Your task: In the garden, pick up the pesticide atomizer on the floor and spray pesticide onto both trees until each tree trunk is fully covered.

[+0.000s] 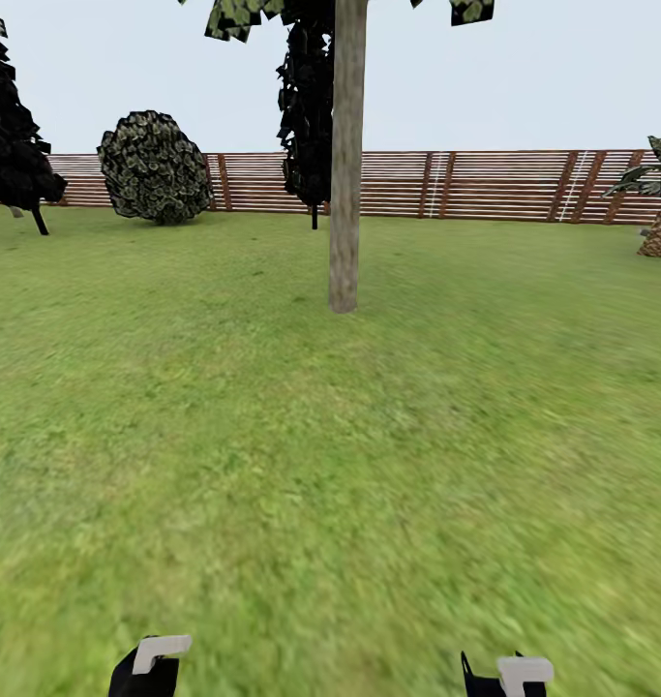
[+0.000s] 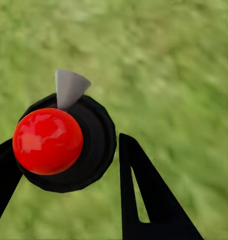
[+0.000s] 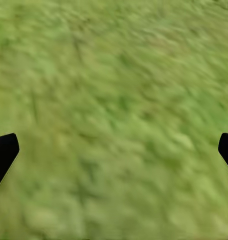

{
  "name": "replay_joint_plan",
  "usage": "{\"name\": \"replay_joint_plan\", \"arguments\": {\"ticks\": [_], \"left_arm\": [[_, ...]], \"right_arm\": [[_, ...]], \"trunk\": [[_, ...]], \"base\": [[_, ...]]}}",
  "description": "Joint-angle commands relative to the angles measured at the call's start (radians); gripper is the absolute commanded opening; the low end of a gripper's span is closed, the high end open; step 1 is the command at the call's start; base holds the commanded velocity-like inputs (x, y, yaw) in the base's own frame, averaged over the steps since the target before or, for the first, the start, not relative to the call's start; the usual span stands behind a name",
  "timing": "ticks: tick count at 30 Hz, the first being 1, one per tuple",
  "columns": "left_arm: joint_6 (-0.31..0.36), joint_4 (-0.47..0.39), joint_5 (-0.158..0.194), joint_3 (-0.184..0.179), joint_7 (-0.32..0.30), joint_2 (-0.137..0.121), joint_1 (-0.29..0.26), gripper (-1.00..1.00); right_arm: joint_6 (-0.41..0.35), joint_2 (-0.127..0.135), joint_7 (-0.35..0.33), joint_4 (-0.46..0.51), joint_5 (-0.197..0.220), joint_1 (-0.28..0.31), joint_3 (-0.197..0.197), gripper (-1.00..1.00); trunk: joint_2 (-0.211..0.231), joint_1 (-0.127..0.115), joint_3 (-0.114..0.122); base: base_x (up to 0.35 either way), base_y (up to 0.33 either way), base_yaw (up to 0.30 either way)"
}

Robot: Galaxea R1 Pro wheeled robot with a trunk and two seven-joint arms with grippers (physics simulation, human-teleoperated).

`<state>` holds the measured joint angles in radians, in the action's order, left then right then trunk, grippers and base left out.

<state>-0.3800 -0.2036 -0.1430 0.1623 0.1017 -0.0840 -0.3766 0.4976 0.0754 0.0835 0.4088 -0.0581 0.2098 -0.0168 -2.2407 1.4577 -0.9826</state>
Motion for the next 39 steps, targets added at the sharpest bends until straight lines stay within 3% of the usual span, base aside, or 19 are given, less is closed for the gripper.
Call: {"name": "replay_joint_plan", "arguments": {"ticks": [1,39], "left_arm": [[-0.003,0.001,-0.011,0.005,0.004,0.000,-0.001,-1.00],[-0.004,0.000,-0.011,0.005,0.004,0.000,0.001,-1.00]], "right_arm": [[0.002,0.000,0.004,-0.001,-0.006,0.000,-0.002,1.00],[0.002,0.000,0.004,-0.001,-0.006,0.000,-0.003,1.00]], "trunk": [[0.000,0.000,-0.001],[0.000,0.000,-0.001]], "base": [[0.344,0.000,0.000],[0.344,0.000,0.000]]}}
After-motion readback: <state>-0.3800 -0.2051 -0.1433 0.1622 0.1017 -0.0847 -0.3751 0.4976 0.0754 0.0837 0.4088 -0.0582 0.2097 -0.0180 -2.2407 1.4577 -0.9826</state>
